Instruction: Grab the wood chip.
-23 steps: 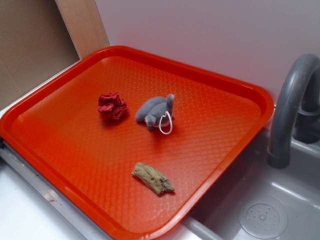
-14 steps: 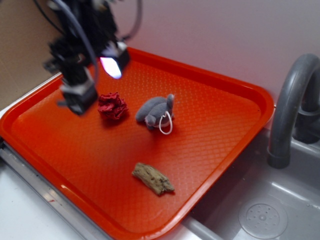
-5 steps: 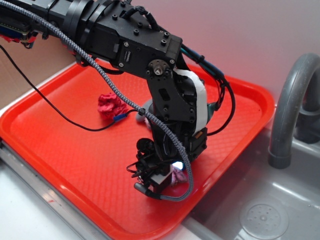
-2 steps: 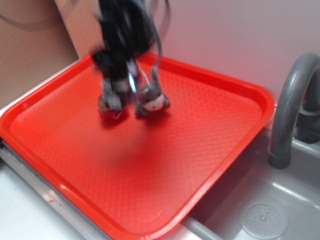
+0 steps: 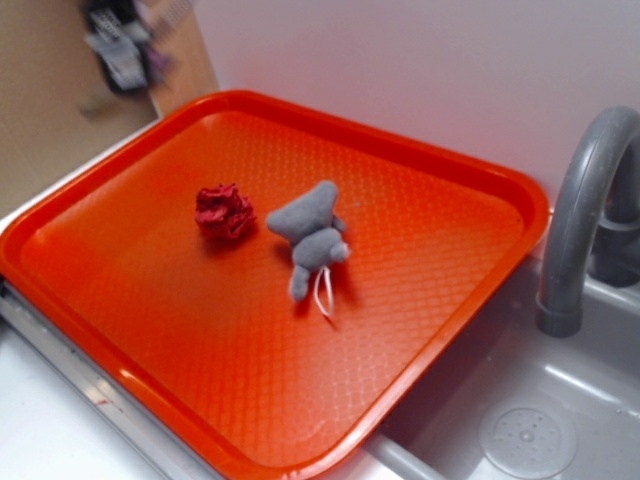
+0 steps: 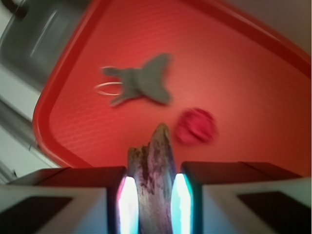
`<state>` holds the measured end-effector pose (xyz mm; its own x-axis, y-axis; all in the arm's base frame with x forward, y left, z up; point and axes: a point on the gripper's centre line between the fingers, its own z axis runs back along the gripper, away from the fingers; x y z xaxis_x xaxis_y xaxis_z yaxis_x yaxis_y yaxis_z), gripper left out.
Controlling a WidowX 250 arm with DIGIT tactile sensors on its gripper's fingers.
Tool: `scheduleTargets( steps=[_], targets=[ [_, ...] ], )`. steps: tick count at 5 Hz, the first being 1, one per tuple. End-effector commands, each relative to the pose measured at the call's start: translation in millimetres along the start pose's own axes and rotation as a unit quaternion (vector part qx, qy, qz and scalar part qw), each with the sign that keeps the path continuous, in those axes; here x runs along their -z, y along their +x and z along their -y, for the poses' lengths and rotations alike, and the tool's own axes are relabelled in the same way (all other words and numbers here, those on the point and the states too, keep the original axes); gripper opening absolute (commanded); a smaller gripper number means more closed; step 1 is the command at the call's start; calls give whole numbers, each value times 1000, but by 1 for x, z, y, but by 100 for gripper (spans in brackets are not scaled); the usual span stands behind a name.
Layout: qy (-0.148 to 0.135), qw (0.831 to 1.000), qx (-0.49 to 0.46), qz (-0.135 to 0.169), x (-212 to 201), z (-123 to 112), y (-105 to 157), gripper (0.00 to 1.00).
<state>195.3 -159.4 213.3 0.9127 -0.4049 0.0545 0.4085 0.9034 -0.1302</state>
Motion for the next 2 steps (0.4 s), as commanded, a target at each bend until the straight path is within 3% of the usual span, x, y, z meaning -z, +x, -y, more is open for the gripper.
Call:
scheduleTargets(
  steps=[1,2],
  targets=[
    [66,968,-241,17,-23,24,-32,0],
    [47,950,-307,28,-20,16,-23,0]
  ],
)
